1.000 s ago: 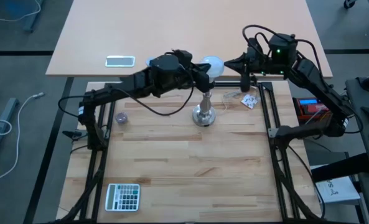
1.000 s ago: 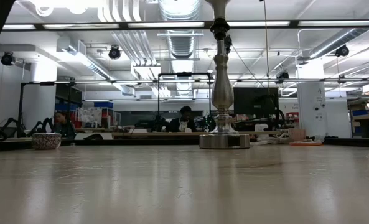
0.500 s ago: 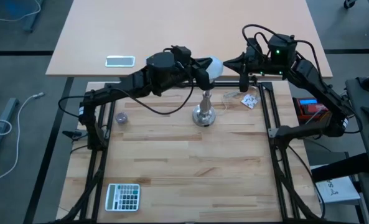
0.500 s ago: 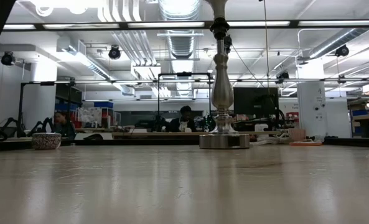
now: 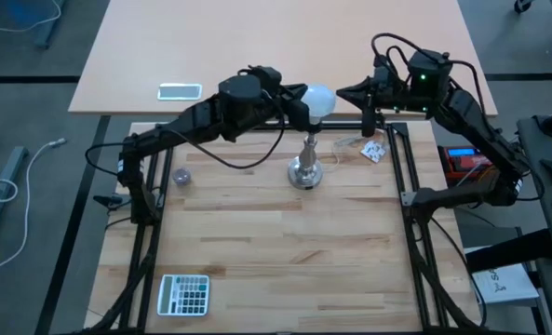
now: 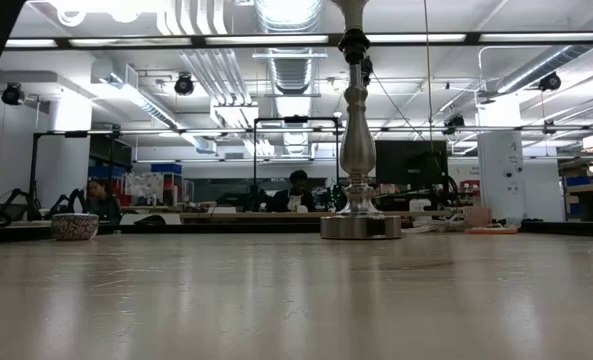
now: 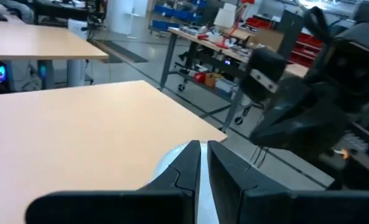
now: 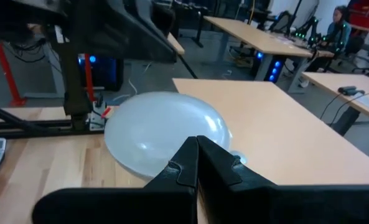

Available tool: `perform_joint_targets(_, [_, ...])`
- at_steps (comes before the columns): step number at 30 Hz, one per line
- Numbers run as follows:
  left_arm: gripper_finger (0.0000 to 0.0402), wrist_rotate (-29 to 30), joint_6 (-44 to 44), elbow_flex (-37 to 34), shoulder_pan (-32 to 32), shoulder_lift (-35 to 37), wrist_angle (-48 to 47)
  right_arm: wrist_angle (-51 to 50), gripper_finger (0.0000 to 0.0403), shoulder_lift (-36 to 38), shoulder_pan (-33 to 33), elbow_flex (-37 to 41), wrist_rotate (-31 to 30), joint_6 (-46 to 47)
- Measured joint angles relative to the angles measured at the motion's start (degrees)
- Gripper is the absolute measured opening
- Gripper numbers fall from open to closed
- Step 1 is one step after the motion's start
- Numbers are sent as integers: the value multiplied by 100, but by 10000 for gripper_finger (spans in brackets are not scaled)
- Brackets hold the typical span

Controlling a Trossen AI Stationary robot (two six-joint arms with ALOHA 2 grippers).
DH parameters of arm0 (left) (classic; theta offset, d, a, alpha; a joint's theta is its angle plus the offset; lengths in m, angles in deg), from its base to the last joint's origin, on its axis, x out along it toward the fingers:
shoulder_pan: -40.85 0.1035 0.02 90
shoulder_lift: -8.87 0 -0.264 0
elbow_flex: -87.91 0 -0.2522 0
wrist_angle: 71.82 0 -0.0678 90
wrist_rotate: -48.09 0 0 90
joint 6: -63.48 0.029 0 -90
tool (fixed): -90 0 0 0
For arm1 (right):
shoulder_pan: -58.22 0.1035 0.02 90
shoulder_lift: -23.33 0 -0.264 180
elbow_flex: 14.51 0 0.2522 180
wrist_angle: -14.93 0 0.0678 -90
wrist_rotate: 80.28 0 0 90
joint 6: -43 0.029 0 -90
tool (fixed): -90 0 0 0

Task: Screw lightbulb
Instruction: Remove the lightbulb from the lamp

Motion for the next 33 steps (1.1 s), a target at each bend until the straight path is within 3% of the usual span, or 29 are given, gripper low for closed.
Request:
perform_joint_targets(8, [20, -11, -17, -63, 158, -15, 14, -3, 0, -3, 2, -79, 580, -13])
perform_joint_targets(12, [20, -325, -21, -74, 210, -42, 25, 12, 0, -54, 20, -74, 941, 12])
perform_joint_targets(33, [20, -666, -359, -289, 201, -26, -140, -71, 0, -229, 192, 8, 769, 2])
